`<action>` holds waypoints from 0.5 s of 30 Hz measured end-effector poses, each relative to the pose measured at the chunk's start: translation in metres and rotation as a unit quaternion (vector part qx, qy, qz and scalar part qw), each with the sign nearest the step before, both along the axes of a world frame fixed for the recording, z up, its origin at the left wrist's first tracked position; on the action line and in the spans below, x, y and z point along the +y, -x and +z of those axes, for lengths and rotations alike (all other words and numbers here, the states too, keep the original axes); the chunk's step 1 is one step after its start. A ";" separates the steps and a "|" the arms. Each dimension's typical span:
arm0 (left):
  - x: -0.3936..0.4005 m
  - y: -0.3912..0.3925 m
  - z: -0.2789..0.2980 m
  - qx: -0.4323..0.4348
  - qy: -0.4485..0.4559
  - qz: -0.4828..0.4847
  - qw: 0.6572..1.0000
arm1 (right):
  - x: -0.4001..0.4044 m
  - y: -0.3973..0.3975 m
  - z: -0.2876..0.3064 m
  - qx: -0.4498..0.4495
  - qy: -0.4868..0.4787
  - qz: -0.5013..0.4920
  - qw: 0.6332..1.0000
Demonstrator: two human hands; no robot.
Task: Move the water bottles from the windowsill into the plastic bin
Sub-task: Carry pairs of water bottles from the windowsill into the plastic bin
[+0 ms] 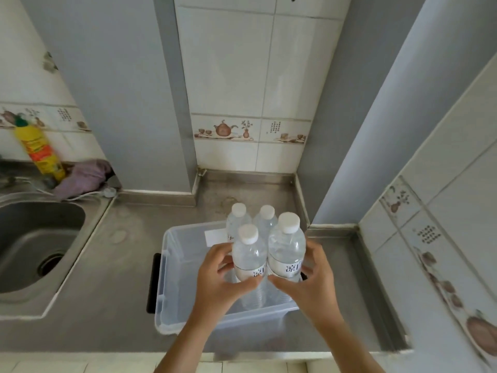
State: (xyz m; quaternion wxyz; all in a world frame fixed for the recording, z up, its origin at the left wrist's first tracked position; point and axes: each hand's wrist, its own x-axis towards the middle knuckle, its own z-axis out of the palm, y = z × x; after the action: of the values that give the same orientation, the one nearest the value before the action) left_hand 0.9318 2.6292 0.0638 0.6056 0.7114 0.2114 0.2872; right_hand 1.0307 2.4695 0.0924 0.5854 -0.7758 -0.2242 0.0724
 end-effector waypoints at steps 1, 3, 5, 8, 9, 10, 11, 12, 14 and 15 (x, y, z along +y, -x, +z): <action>0.000 0.002 -0.004 0.001 -0.010 -0.003 1.000 | -0.001 0.001 -0.006 0.005 0.008 -0.008 1.000; -0.001 0.005 -0.013 0.005 -0.024 -0.006 1.000 | -0.002 0.005 -0.018 0.021 0.032 -0.023 0.999; -0.004 0.008 -0.021 0.015 -0.025 0.003 1.000 | -0.002 0.009 -0.027 0.023 0.075 -0.037 0.996; -0.005 0.009 -0.029 0.020 -0.022 0.010 1.000 | -0.001 0.014 -0.036 0.003 0.127 -0.052 0.991; -0.005 0.008 -0.032 0.023 -0.023 0.003 0.999 | -0.001 0.016 -0.039 0.003 0.138 -0.062 0.989; -0.004 0.008 -0.034 0.027 -0.023 -0.007 0.999 | -0.001 0.017 -0.041 0.001 0.145 -0.073 0.987; -0.003 0.007 -0.036 0.032 -0.020 -0.017 0.999 | -0.002 0.018 -0.044 -0.004 0.153 -0.085 0.985; -0.002 0.007 -0.037 0.036 -0.018 -0.025 0.999 | -0.001 0.019 -0.046 -0.015 0.161 -0.096 0.982; -0.002 0.006 -0.039 0.048 -0.022 -0.036 0.998 | -0.001 0.021 -0.048 -0.043 0.184 -0.113 0.976; -0.002 0.005 -0.039 0.055 -0.026 -0.043 0.997 | 0.000 0.022 -0.048 -0.051 0.193 -0.120 0.973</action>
State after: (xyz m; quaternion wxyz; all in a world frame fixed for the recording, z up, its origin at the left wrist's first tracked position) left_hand 0.9264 2.6277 0.0245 0.5863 0.7501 0.2062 0.2262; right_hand 1.0084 2.4695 0.0446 0.4173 -0.8978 -0.1406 0.0042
